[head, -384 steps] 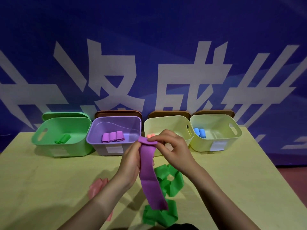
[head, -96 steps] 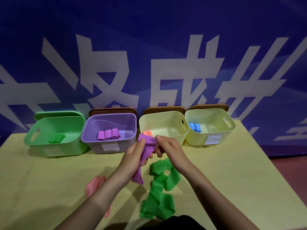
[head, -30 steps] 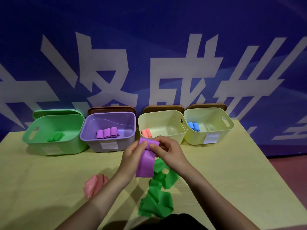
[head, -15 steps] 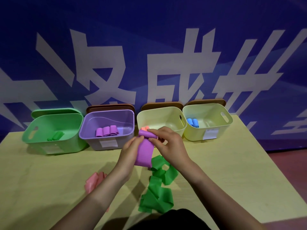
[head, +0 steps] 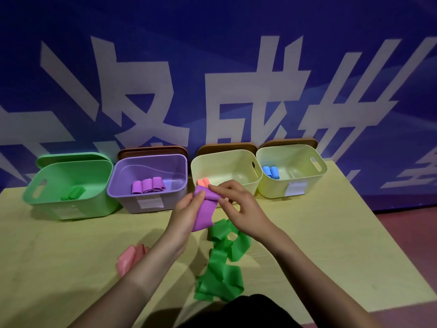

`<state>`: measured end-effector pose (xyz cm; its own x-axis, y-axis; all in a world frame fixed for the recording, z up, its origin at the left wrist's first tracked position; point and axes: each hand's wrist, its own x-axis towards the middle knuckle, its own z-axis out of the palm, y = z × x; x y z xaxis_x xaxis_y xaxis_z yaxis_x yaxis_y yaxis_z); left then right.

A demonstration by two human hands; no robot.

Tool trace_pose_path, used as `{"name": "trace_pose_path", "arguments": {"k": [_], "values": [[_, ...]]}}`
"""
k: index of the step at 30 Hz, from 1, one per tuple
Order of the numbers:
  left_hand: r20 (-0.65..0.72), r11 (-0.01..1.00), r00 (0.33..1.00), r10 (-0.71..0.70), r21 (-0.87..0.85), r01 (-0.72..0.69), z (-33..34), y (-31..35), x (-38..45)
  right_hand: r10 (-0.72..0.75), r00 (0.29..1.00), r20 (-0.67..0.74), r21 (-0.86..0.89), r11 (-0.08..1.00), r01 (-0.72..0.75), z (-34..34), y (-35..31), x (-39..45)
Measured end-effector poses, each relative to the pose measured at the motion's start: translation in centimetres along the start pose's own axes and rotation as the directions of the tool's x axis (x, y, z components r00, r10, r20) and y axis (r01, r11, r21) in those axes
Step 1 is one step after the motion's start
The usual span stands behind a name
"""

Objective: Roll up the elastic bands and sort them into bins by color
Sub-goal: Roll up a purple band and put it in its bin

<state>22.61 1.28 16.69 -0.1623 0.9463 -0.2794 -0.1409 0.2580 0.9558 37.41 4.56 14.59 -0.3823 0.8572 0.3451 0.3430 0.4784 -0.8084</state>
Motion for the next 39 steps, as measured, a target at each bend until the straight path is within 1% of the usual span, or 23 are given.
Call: {"name": "trace_pose_path", "arguments": {"k": [2,4,6,10,12,15,18,20,24,26,28,30,32,34,35,37,39], "values": [[0.028,0.999,0.999,0.031,0.029,-0.032,-0.2,-0.2,0.0,0.118,0.993,-0.007,0.137,0.984,-0.116,0.2,-0.2,0.0],[0.062,0.996,0.995,0.078,0.046,-0.081,-0.3,-0.4,0.0,0.245,0.97,0.01,0.236,0.942,-0.24,0.6,-0.4,0.2],[0.088,0.989,0.989,0.118,0.083,-0.125,-0.4,-0.6,-0.1,0.293,0.954,0.059,0.288,0.91,-0.297,0.9,-0.4,0.4],[0.137,0.97,0.973,0.186,0.134,-0.205,-0.8,-1.2,0.0,0.221,0.975,0.038,0.225,0.948,-0.224,1.1,-0.5,0.5],[0.125,0.971,0.975,0.184,0.128,-0.2,-0.9,-1.2,-0.2,0.226,0.973,0.038,0.295,0.928,-0.227,1.1,-0.7,0.5],[0.145,0.973,0.973,0.178,0.125,-0.196,-1.2,-1.0,-0.3,0.252,0.966,0.058,0.428,0.868,-0.253,1.0,-0.9,0.2],[0.169,0.932,0.959,0.23,0.247,-0.267,-2.1,-1.1,0.1,0.266,0.96,0.089,0.47,0.838,-0.276,1.2,-1.0,0.0],[0.159,0.895,0.948,0.274,0.318,-0.312,-2.3,-1.3,0.3,0.271,0.959,0.086,0.475,0.835,-0.278,1.6,-1.2,-0.1],[0.108,0.857,0.927,0.36,0.355,-0.374,-2.3,-1.2,0.1,0.233,0.972,0.006,0.437,0.874,-0.212,2.7,-1.4,0.0],[0.059,0.901,0.941,0.334,0.275,-0.337,-2.1,-1.0,0.0,0.22,0.975,-0.03,0.399,0.897,-0.19,2.9,-1.5,0.2],[0.016,0.97,0.978,0.209,0.124,-0.209,-1.9,-0.8,-0.1,0.208,0.977,-0.047,0.383,0.907,-0.175,3.0,-1.6,0.4],[0.029,0.998,0.997,0.065,-0.024,-0.064,-1.8,-0.7,-0.3,0.206,0.977,-0.062,0.387,0.907,-0.167,3.0,-1.8,0.6],[0.072,0.993,0.997,0.0,-0.115,0.008,-1.9,-0.5,-0.3,0.203,0.976,-0.082,0.376,0.913,-0.159,2.8,-1.8,0.7],[0.086,0.994,0.996,-0.037,-0.102,0.045,-1.7,-0.2,-0.4,0.183,0.979,-0.085,0.371,0.918,-0.139,2.7,-1.9,0.6],[0.071,0.996,0.996,-0.045,-0.075,0.05,-1.6,0.0,-0.5,0.164,0.983,-0.084,0.373,0.92,-0.122,2.6,-2.0,0.5],[0.038,1.0,0.999,-0.023,-0.02,0.024,-1.3,0.2,-0.6,0.114,0.989,-0.09,0.323,0.943,-0.079,2.6,-2.3,0.3],[0.034,1.0,0.999,0.008,-0.002,-0.008,-1.3,0.3,-0.7,0.084,0.992,-0.096,0.26,0.964,-0.057,2.6,-2.4,0.3]]}}
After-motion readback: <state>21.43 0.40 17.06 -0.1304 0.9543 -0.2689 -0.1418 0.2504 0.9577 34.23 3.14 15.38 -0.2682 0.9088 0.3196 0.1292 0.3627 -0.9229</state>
